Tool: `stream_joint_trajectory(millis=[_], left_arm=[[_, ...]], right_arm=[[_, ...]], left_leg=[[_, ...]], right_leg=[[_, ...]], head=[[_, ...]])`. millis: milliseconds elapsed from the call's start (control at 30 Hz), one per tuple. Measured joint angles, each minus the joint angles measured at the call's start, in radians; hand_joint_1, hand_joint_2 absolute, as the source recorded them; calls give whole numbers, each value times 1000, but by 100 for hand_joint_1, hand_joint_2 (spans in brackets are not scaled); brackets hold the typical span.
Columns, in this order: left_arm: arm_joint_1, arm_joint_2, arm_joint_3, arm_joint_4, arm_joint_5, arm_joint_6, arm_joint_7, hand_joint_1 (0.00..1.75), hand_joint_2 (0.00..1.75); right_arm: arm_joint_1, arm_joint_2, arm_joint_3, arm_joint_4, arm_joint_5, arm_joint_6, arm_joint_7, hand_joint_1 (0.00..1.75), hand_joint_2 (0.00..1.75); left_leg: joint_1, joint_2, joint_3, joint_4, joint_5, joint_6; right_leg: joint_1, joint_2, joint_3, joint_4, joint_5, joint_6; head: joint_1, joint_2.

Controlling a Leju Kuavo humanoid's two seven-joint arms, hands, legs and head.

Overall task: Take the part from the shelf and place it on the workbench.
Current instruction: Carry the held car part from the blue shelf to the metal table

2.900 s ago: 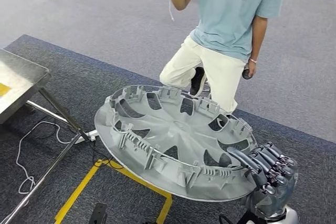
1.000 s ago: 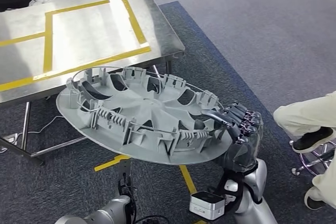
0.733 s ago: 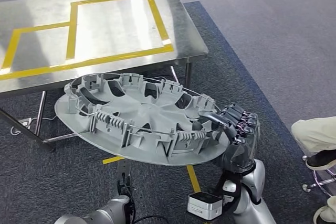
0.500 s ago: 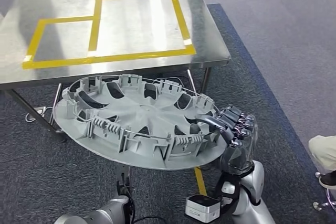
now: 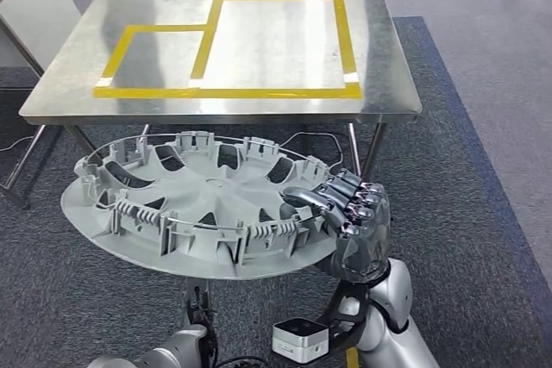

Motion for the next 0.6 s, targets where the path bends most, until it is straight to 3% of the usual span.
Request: stream_joint_trajectory(millis=[33,67,133,200,367,433,500,533,567,600], left_arm=[[-2,-8,-4,0,-4,9,6,0,0],[-4,-13,-8,0,-6,17,11,0,0],[-12,-19,-15,0,-5,29,14,0,0],[-22,-25,-22,1,-1,39,13,0,0],[-35,-33,-41,1,14,56,10,0,0],[-24,-30,-49,1,-3,23,4,0,0],[41,5,-69,1,-31,-84,-56,0,0],[92,32,-80,1,-39,-141,-97,0,0],[148,61,-88,1,-42,-182,-131,0,0],[198,84,-91,1,-41,-201,-146,0,0]], right_arm=[[0,-1,-3,0,-9,0,7,175,175],[-1,-2,-8,-1,-19,0,11,175,175],[-1,-6,-19,-3,-38,0,10,175,175],[-2,-10,-29,-6,-59,0,-1,175,175],[-3,-17,-49,-9,-83,-1,-10,175,175],[10,-20,-62,-18,-51,-1,-25,175,175],[92,-30,-111,-72,-8,-2,-66,175,175],[150,-38,-147,-112,-1,-3,-84,175,175],[203,-53,-184,-152,-6,-3,-95,175,175],[241,-67,-215,-183,-12,-3,-97,175,175]], left_leg=[[4,3,-13,28,-2,-3],[7,5,-8,17,16,-6],[11,7,51,-99,81,-6],[8,9,105,-206,113,0],[4,7,120,-233,109,34],[5,8,124,-237,109,46],[3,6,129,-237,103,53],[2,6,134,-237,98,55],[1,6,140,-236,93,55],[0,6,146,-236,88,54]], right_leg=[[0,-7,1,1,-2,1],[0,-12,2,2,-3,3],[-2,-17,4,6,-8,10],[1,-19,3,12,-14,21],[0,-20,-6,26,-30,48],[0,-20,-52,116,-77,52],[1,-20,-114,245,-128,53],[2,-19,-133,279,-134,52],[2,-19,-137,280,-121,50],[2,-19,-123,242,-91,46]], head=[[0,0],[0,0],[0,0],[0,0],[1,0],[5,0],[8,0],[8,0],[9,0],[10,0]])
